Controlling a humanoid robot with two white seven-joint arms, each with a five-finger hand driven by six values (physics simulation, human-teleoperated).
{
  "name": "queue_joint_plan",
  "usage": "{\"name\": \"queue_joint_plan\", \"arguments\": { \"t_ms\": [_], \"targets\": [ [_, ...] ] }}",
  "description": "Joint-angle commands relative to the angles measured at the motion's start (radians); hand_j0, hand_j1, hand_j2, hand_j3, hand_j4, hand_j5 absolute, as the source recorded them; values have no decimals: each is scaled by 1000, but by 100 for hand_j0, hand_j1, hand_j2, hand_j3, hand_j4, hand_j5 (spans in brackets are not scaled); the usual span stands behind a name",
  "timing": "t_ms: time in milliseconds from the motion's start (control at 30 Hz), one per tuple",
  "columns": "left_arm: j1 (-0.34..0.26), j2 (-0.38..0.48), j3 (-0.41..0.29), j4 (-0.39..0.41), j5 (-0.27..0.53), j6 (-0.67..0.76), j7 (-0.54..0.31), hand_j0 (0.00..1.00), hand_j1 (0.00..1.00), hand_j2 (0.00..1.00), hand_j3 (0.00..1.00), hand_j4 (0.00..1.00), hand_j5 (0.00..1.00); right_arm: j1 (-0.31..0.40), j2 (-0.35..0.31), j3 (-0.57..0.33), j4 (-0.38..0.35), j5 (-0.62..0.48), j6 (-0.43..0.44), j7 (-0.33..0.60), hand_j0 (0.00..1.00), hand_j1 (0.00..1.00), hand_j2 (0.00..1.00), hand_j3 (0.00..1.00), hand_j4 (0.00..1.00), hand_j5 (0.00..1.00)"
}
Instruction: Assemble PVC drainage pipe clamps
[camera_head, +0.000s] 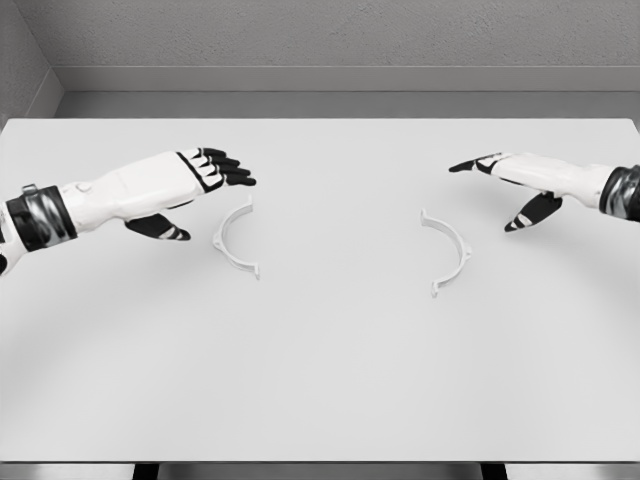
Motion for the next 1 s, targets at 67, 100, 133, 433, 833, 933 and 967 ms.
{"name": "queue_joint_plan", "arguments": {
  "t_ms": [67,100,133,433,833,933,967],
  "targets": [
    [-2,-61,-3,41,-58,2,1,100,100,100,100,100,100,14,-17,0,-36,-6,3,3,100,100,100,100,100,100],
    [-2,-69,-3,41,-60,2,1,100,100,100,100,100,100,15,-17,4,-38,-6,3,3,100,100,100,100,100,100],
    [-2,-69,-3,41,-60,2,1,100,100,100,100,100,100,20,-17,4,-41,-6,3,3,100,100,100,100,100,100],
    [-15,-95,-11,124,-112,2,1,100,100,100,100,100,100,38,10,2,-52,-6,3,37,100,100,100,100,100,100],
    [-41,-158,-9,211,-220,2,2,100,100,100,100,100,100,46,59,5,-65,-2,3,53,100,100,100,100,100,100],
    [-41,-170,-11,213,-224,2,2,100,100,100,100,100,100,49,75,5,-65,-1,3,55,100,100,100,100,100,100],
    [-41,-171,-9,213,-243,2,2,100,100,100,100,100,100,49,82,5,-65,-1,3,57,100,100,100,100,100,100]
  ]
}}
